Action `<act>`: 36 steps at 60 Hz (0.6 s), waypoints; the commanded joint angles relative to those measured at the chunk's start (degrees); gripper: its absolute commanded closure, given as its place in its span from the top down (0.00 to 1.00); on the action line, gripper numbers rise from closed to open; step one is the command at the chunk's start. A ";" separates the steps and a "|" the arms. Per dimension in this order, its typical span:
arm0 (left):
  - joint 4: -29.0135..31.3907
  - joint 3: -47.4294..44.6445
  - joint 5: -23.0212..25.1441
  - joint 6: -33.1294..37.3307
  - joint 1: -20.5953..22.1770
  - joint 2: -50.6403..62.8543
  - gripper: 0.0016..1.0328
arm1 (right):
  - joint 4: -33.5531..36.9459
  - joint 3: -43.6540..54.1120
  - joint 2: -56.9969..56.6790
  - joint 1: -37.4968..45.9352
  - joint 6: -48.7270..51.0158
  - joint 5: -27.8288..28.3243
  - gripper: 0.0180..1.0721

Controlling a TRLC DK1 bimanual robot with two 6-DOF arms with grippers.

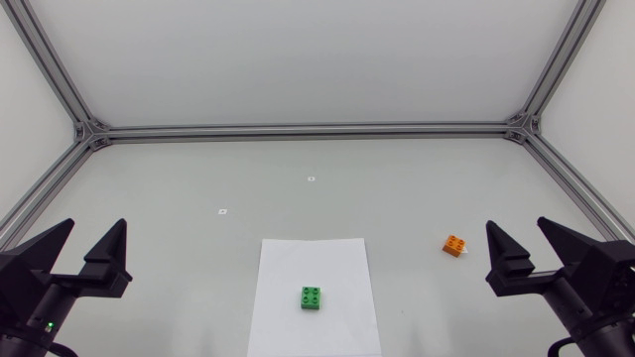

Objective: Pick up the orange 2x2 brick with the right arm and stack it on top of the green 2x2 brick in the center

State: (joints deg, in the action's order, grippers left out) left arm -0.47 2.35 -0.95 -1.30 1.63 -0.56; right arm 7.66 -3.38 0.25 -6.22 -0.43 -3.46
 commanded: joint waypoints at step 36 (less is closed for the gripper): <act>0.65 -2.35 0.16 0.33 0.04 -0.23 0.96 | 0.51 -5.41 0.89 -0.37 -1.42 0.39 0.95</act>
State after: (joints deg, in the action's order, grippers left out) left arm -0.47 2.35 -0.95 -1.30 1.63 -0.56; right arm 7.68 -5.58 0.36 -6.28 -0.91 -3.16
